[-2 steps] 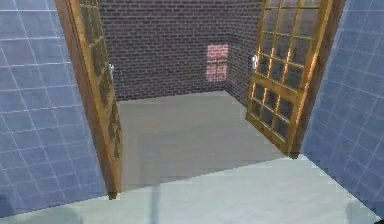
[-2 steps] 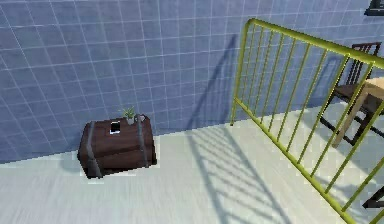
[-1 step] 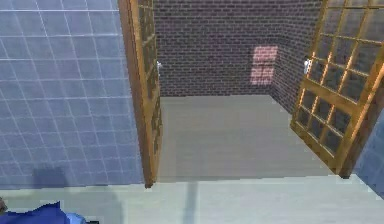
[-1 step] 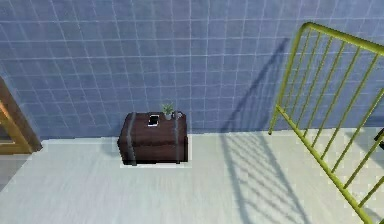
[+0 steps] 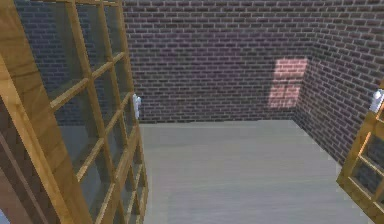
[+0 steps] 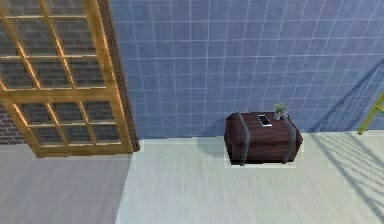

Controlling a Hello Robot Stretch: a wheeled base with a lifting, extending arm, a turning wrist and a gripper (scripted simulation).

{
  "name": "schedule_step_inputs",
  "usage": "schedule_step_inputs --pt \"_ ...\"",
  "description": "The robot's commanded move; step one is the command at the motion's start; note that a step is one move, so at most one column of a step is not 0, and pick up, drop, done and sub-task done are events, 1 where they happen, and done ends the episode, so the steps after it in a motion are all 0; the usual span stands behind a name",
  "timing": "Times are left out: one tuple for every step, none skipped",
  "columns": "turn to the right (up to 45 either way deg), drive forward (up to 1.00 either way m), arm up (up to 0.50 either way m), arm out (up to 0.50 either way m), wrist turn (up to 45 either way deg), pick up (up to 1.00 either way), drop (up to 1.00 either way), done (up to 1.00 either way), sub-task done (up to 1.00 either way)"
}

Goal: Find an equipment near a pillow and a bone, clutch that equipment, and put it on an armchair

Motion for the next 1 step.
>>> schedule_step_inputs --pt "-3.0 0.00 0.00 0.00 0.0 0.00 0.00 0.00 0.00"
